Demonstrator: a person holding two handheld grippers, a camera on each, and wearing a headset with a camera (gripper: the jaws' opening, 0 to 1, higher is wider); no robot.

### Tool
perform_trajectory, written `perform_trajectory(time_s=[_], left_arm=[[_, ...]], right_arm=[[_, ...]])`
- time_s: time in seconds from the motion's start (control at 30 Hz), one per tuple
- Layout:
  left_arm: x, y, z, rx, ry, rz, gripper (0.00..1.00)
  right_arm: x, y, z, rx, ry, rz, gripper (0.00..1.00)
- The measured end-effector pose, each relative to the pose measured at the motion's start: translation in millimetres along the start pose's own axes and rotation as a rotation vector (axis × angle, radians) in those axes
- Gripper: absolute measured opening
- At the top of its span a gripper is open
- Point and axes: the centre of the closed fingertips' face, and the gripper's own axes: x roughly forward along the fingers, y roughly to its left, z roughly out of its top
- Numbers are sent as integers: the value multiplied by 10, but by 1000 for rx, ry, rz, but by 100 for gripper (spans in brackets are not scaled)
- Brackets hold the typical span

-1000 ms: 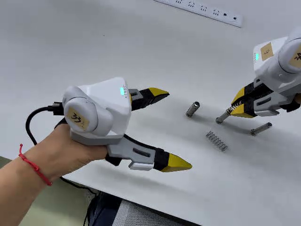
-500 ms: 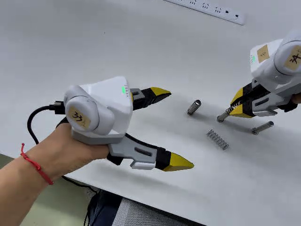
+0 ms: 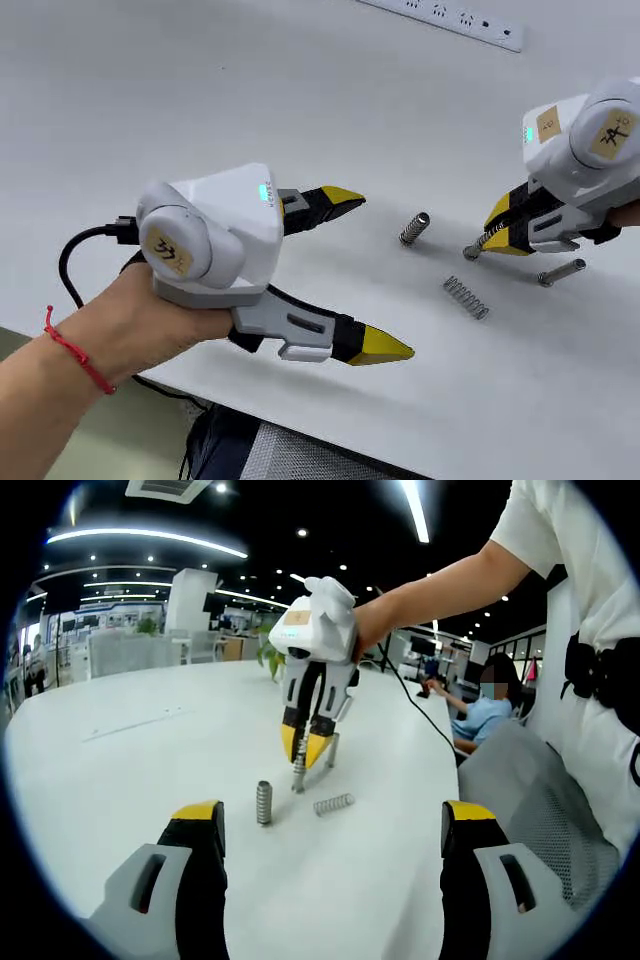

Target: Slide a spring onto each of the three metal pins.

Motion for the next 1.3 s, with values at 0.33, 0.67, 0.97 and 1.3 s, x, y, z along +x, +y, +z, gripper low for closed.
perform_trajectory(time_s=[0.33, 0.67, 0.97, 1.3], left_arm=[[12, -1, -8, -4, -4, -1, 88], [12, -5, -26, -5, 2, -3, 88], [0, 6, -37, -5, 6, 0, 88], [-11, 5, -39, -3, 14, 0, 87]], right_arm=[[142, 20, -19, -10, 11, -3, 8], [208, 33, -10, 4, 7, -3, 8], [224, 53, -5, 26, -1, -1, 8], [216, 58, 6, 36, -11, -1, 11]])
